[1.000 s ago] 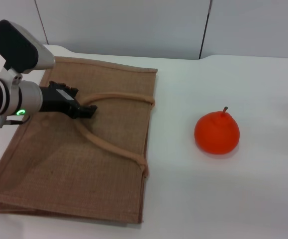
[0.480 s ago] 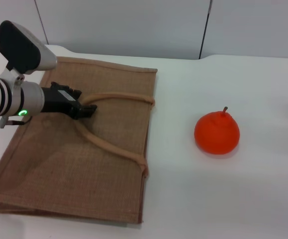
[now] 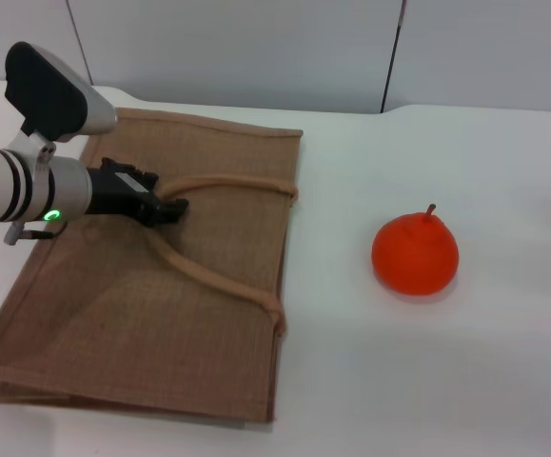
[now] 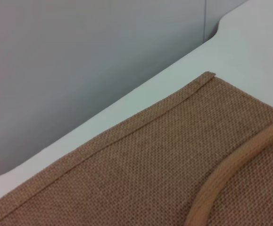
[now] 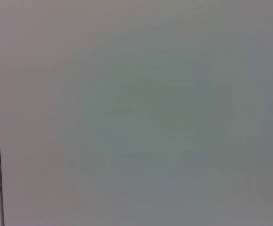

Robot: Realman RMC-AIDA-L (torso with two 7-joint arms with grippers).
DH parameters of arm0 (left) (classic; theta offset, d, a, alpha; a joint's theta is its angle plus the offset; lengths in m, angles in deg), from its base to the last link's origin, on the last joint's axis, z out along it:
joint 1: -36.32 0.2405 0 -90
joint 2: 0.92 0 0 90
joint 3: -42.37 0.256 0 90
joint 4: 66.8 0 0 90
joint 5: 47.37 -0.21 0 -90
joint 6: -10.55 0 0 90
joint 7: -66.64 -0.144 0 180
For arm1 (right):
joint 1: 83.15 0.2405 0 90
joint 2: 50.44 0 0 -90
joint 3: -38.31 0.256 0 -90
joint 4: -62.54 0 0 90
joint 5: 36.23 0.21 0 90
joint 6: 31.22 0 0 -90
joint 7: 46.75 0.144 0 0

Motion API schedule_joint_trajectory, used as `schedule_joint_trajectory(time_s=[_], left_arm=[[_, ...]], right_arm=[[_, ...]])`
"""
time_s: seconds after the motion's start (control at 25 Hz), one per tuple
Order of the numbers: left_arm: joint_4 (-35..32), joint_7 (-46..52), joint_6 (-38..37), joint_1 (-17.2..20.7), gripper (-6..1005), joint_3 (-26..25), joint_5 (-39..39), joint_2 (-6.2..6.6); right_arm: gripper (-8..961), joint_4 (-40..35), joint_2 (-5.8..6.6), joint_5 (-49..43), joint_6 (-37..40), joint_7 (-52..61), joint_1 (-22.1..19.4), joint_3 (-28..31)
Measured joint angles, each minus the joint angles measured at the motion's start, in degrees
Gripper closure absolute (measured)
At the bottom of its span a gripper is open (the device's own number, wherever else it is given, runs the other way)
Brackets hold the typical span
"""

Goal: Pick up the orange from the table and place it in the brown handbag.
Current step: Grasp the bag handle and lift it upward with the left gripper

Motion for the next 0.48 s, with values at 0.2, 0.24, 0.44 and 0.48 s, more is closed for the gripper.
schedule_joint_trajectory(time_s=[0.2, 0.24, 0.44, 0.48], left_arm=[[0.19, -0.08, -0.39, -0.03, 430, 0.09, 0.00, -0.04], [0.20, -0.11, -0.38, -0.03, 443, 0.10, 0.06, -0.04], [-0.02, 0.26, -0.39, -0.11, 505, -0.34, 0.52, -0.03], [-0.14, 0.28, -0.39, -0.11, 517, -0.37, 0.58, -0.02]], right_arm=[[62, 0.00, 0.00, 0.02, -0.01, 0.00, 0.03, 0.00], [62, 0.00, 0.00, 0.04, -0.03, 0.00, 0.03, 0.00], [62, 0.00, 0.00, 0.04, -0.08, 0.00, 0.03, 0.00], [62, 0.00, 0.00, 0.04, -0.09, 0.00, 0.03, 0.00]])
